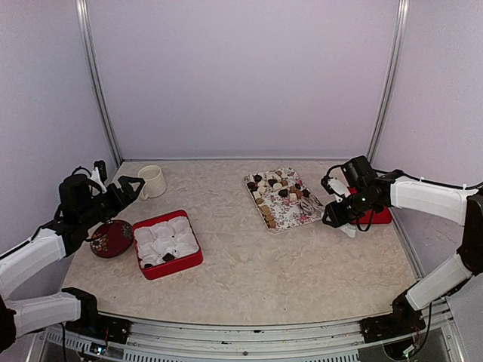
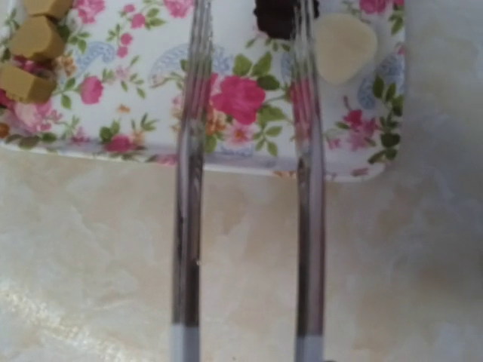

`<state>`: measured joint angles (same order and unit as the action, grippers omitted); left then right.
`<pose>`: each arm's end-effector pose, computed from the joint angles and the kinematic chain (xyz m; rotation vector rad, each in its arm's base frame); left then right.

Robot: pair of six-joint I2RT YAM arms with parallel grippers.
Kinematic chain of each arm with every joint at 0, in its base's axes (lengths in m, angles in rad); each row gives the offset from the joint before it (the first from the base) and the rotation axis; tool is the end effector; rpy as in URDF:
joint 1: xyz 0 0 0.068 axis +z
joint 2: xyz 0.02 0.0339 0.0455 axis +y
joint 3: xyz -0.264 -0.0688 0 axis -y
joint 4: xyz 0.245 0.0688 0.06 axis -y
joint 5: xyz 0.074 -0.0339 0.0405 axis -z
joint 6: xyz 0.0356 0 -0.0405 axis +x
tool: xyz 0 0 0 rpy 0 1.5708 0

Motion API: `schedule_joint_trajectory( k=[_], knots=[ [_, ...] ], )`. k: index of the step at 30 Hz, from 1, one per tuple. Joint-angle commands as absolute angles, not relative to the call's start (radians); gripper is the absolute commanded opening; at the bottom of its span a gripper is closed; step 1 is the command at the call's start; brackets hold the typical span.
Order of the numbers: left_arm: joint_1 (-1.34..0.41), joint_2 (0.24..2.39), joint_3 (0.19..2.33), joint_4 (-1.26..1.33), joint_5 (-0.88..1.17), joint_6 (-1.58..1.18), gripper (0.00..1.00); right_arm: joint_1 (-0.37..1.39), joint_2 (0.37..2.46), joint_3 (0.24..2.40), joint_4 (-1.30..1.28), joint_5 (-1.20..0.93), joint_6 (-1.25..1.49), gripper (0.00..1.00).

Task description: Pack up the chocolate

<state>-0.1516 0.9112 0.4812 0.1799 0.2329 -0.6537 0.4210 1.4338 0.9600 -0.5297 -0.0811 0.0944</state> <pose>0.2075 -0.0400 0.2476 -0.3011 1.8605 -0.7733 0.2618 0.1204 0.2243 -0.4526 2.5581 0.2949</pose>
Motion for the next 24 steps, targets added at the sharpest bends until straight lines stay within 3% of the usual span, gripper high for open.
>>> schedule_joint_trajectory(
  k=[1,24],
  knots=[
    [-0.144,0.915,0.480,0.213,0.244,-0.654,0.99,0.414,1.413,0.931,-0.517,-0.073,0.120,0.38],
    [-0.143,0.914,0.488,0.210,0.235,-0.648,0.99,0.388,1.579,0.941,-0.396,-0.117,0.095,0.37]
  ],
)
